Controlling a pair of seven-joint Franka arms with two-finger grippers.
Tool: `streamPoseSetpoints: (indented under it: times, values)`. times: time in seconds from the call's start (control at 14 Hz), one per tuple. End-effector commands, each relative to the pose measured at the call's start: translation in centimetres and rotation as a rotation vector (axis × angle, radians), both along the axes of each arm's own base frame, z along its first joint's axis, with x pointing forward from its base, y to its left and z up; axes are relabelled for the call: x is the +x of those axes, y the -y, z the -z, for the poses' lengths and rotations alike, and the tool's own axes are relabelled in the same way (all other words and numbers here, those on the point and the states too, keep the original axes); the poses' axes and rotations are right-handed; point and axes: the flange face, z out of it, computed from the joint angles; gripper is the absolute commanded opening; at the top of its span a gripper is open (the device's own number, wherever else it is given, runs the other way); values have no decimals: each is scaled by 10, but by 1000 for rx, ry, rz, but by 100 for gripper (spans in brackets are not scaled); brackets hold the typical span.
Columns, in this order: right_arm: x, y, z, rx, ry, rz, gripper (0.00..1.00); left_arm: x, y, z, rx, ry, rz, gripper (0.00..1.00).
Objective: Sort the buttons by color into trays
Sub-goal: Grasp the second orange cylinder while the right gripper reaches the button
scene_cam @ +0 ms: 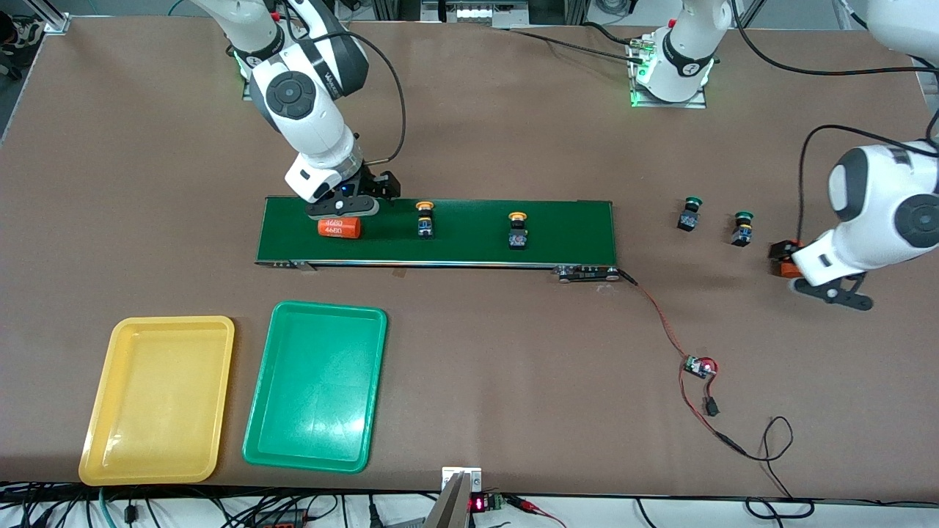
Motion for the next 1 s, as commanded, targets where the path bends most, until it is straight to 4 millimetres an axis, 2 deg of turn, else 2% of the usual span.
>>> streamPoseSetpoints:
  times: [0.0,0.07,0.21,0.43,0.57,0.64,0.78,0.85,0.93]
  values:
    - [0,-8,6,-3,0,-1,100,-28,-12,31,-55,41,35,100]
    - [0,-7,7,-8,0,-4,100,-39,-16,45,-58,59,62,100]
    - [1,-7,8,-8,0,-2,100,-48,-33,58,-44,92,99,100]
    - [4,-5,12,-16,1,-9,100,-57,-39,84,-75,59,69,100]
    - [9,-6,11,-20,13,-19,100,-59,-44,104,-95,73,32,96]
    - [15,-7,8,-14,22,-14,100,-62,-49,110,-102,75,8,84]
    - [17,-13,15,-6,22,-12,100,-60,-49,109,-109,84,-12,38]
    - [18,-13,19,-8,24,-11,100,-58,-49,107,-108,88,-10,28]
    - [16,-17,23,-8,24,-19,100,-55,-47,105,-107,93,-8,26]
